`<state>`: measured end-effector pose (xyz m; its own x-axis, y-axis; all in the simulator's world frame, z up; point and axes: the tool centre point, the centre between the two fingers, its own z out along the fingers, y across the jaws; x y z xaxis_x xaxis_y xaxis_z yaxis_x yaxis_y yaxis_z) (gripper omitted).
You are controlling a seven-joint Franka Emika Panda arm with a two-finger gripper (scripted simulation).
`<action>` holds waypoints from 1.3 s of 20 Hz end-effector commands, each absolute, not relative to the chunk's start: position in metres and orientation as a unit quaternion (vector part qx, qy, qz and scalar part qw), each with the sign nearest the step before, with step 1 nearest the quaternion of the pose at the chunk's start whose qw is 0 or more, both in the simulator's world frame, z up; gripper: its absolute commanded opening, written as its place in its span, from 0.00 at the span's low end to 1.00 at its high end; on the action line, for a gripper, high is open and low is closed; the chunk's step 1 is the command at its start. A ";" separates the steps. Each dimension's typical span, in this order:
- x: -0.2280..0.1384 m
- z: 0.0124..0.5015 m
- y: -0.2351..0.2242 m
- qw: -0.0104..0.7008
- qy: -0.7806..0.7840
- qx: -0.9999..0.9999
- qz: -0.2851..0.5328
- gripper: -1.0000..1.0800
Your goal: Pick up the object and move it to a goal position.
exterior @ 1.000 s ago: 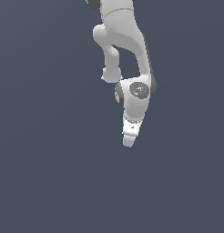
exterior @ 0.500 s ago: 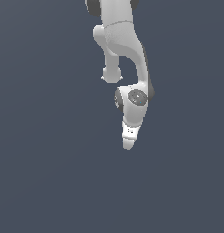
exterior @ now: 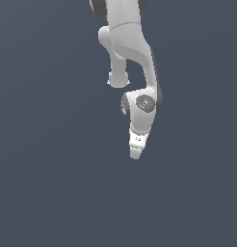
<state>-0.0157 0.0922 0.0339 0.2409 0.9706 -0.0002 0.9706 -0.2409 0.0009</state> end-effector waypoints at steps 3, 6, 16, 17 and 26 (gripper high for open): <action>-0.016 0.036 0.091 0.001 0.616 0.788 0.000 0.00; -0.018 0.042 0.088 0.001 0.616 0.788 0.000 0.00; -0.031 0.093 0.058 0.001 0.616 0.787 0.000 0.00; -0.033 0.100 0.054 0.001 0.616 0.787 0.000 0.00; -0.055 0.186 0.006 0.000 0.617 0.787 0.000 0.00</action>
